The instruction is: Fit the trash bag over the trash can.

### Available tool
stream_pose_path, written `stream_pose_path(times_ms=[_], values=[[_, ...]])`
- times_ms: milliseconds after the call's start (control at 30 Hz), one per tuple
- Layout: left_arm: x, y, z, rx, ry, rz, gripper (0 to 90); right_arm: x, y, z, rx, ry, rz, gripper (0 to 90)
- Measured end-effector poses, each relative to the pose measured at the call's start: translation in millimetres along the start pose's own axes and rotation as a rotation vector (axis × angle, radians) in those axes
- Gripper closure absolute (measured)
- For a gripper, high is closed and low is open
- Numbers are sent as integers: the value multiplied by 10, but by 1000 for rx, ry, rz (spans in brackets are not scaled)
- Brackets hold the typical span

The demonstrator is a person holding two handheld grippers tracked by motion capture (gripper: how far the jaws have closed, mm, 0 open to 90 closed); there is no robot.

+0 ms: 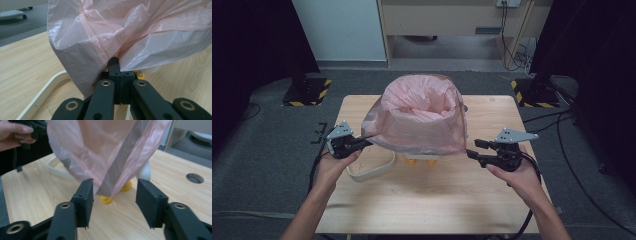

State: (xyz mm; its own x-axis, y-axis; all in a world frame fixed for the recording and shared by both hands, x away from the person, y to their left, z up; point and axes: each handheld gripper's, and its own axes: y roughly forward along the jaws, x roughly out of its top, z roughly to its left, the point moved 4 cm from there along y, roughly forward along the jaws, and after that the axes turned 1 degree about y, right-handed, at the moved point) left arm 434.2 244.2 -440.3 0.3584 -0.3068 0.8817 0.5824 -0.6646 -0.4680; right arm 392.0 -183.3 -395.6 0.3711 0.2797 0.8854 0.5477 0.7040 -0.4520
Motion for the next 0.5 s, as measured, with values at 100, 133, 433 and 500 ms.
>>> stream_pose_path(times_ms=[100,133,433,500], values=[[0,-4,-7,1,2,0,900,112,-5,-19,-15,-2,-17,439],[0,-7,-11,2,2,0,900,158,3,-27,-21,-3,-20,432],[7,-47,-14,2,-1,-9,900,527,240,-112,-63,3,-22,462],[9,-52,-13,3,-2,-11,900,571,298,-129,-66,28,-29,476]])
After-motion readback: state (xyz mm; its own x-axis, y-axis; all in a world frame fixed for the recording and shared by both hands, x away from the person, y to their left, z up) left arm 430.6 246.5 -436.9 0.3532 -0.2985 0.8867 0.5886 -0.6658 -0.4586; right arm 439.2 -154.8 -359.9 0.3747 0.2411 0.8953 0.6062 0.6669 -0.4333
